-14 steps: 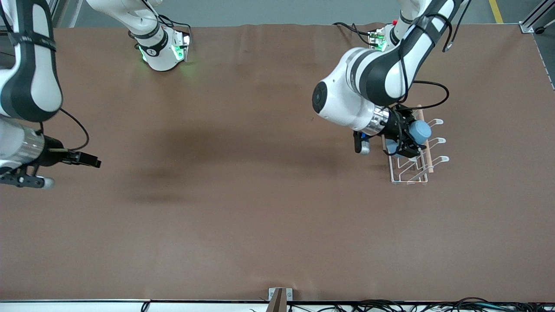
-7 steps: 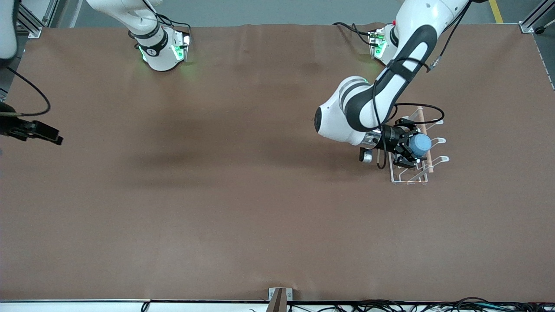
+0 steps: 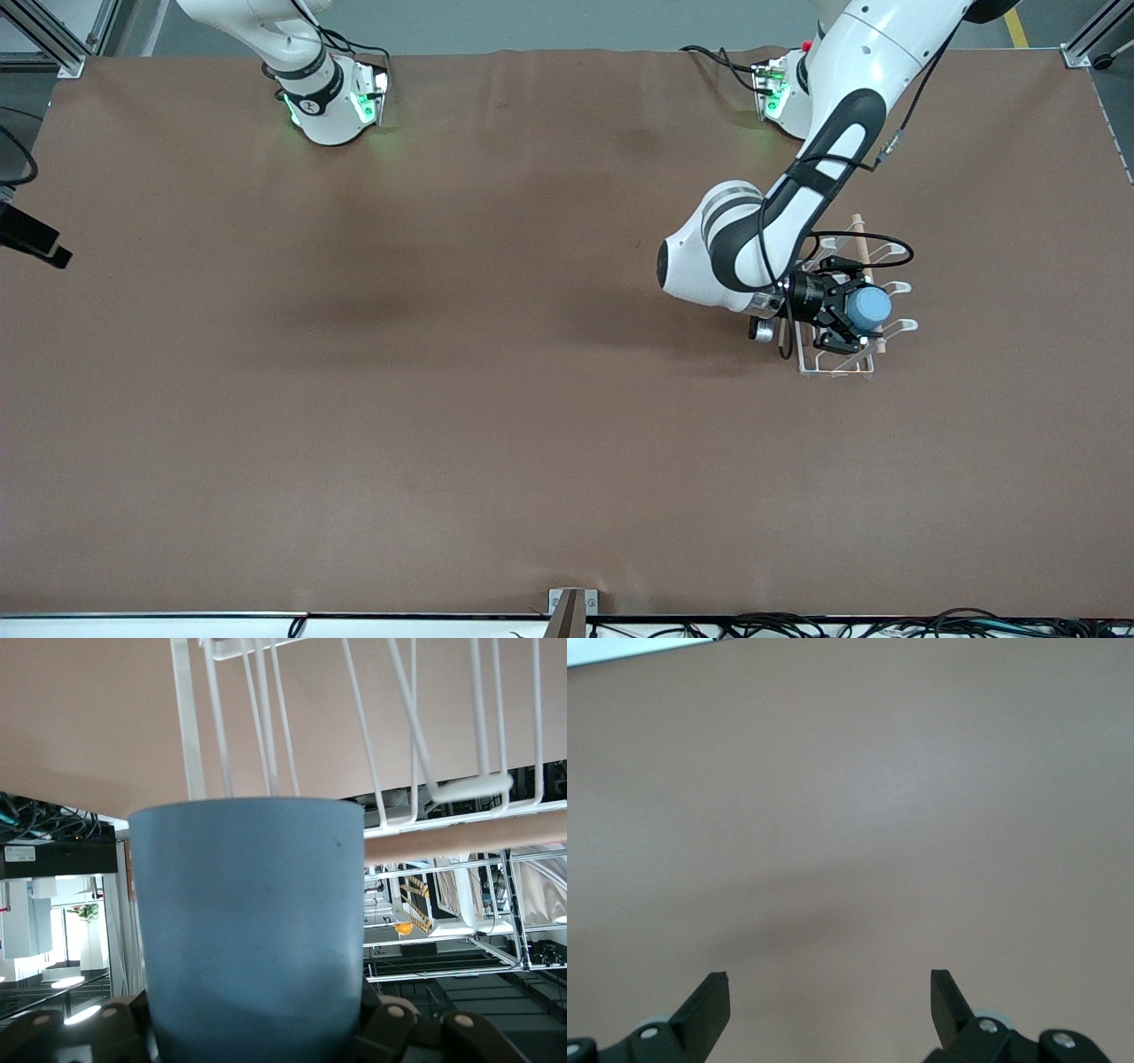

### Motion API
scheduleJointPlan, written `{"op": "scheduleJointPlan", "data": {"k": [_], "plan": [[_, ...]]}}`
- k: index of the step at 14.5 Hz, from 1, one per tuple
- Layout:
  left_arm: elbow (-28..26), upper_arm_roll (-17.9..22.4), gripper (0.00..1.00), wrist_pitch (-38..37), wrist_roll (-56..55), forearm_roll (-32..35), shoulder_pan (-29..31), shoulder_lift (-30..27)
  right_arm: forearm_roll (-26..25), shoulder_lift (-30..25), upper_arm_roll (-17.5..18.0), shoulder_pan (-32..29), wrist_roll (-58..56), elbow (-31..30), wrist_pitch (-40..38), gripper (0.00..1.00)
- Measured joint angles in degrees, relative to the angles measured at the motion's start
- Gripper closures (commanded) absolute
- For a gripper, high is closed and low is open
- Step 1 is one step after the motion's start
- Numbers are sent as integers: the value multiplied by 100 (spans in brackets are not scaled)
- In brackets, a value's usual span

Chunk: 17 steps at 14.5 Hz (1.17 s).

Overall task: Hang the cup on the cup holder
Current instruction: 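Lower the cup onto a hook of the cup holder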

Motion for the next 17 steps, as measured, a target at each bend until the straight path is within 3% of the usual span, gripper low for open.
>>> {"op": "scheduleJointPlan", "data": {"k": [2,4,5,7,10,15,17], "plan": [[0,38,90,41,-16,4,-1,77,-2,-23,-3,-14,1,65,-165,0],[0,101,62,191,-30,4,2,126,-2,-7,93,-198,2,62,-183,0],[0,127,55,293,-52,4,6,141,-2,3,280,-434,2,57,-190,0],[1,167,25,461,-123,4,15,154,-1,20,666,-886,2,54,-201,0],[23,183,0,500,-266,4,35,154,-1,24,874,-1112,1,53,-218,0],[80,183,0,494,-866,-55,34,147,-1,25,1205,-1375,1,48,-230,0],[316,182,0,492,-935,-224,34,119,-2,27,1171,-1291,1,39,-234,0]]}}
